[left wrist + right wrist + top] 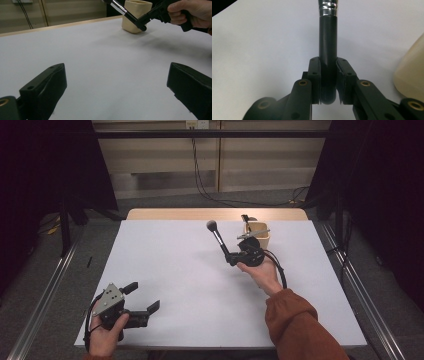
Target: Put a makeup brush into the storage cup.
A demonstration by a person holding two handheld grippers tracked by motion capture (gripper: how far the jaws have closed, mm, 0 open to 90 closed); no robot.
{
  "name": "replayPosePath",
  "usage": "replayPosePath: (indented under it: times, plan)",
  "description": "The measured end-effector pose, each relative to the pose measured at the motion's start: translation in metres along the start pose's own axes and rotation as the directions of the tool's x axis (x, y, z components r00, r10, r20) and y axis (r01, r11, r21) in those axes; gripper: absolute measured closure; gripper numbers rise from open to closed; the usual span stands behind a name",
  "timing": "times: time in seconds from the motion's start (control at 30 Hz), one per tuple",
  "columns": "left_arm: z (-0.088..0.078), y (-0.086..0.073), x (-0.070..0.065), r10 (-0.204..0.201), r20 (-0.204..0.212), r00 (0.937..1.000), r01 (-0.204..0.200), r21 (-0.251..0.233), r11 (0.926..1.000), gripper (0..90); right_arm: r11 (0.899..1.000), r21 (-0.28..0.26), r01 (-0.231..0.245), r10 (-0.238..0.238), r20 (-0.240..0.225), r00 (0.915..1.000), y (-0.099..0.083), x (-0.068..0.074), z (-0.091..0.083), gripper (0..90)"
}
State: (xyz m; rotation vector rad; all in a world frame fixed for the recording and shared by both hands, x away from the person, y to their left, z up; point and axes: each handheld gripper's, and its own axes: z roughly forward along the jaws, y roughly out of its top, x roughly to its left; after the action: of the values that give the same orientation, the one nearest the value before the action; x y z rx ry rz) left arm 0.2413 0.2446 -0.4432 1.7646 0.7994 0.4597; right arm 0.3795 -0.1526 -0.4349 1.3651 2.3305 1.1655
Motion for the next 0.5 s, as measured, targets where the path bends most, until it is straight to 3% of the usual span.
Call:
replayPosePath:
  times: [0.3,0.5]
  plan:
    - [0.002,0.001,0.0,-0.007,0.0,1.0,0.007,0.005,1.0,2.5,0.993,-0.115,0.008,-0.012,-0.032,0.9994,-0.008,-0.001,-0.009,75.8]
    - [0.004,0.004,-0.001,0.001,0.006,1.0,-0.001,-0.012,0.9999,2.3,0.98,-0.197,0.014,-0.026,-0.055,0.9981,-0.012,-0.002,-0.018,75.8]
